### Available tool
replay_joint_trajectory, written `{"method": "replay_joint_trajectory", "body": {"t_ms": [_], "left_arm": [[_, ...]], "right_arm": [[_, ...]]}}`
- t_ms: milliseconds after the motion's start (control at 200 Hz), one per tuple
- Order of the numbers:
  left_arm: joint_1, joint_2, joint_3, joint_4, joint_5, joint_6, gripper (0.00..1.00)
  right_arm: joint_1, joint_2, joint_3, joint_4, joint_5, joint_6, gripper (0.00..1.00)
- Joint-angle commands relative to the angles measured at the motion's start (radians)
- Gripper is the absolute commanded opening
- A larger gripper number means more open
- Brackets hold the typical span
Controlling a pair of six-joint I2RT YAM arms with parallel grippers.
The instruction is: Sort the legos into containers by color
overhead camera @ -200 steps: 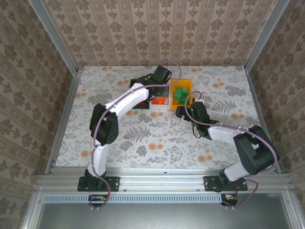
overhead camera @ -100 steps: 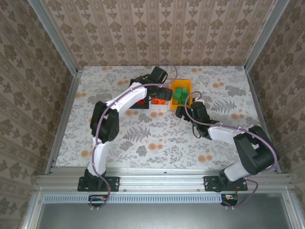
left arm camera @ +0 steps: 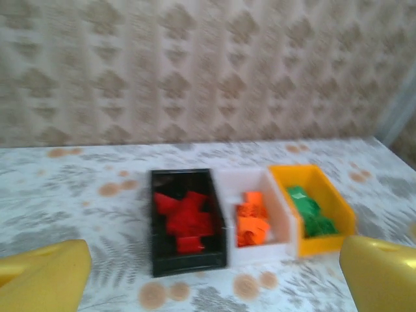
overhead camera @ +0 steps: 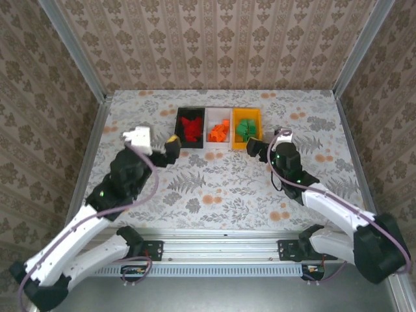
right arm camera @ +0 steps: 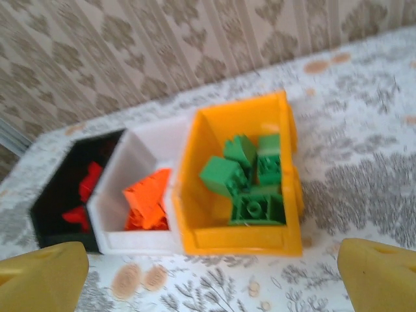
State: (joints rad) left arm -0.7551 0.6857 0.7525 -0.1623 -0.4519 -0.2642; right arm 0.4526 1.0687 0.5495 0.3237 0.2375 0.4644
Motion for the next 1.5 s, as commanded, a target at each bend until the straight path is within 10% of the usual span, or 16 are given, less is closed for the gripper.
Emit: {"method": "replay_joint_trajectory", "body": {"t_ms": [0, 140, 290, 680, 1185, 1500], "left_arm": [[0.009, -0.032, -0.150, 0.104, -0.079, 0.115, 1.00], [0.032, -0.037, -0.193, 0.035, -0.295, 0.087, 1.00], [0.175, -0.110, -0.412, 0.366, -0.047, 0.402, 1.00], [0.640, 0.177, -0.582, 0.790, 0.388, 0.381, 1.00], [0.744, 0.846, -0.380, 1.068, 0.586, 0.367, 1.00], [0.769, 0.852, -0.346, 1.015, 0.535, 0.310, 1.00]], "right_arm": [[0.073, -0.083, 0.023, -0.057, 0.032, -0.114, 1.00], [0.176, -0.160, 0.020, -0.088, 0.168, -0.249, 1.00], [0.179, -0.203, -0.060, 0.062, 0.431, -0.416, 1.00], [-0.158, 0.009, -0.246, 0.358, 0.247, -0.513, 1.00], [-0.355, 0.415, -0.228, 0.660, 0.039, -0.451, 1.00], [-0.430, 0.465, -0.143, 0.537, -0.121, -0.418, 1.00]]}}
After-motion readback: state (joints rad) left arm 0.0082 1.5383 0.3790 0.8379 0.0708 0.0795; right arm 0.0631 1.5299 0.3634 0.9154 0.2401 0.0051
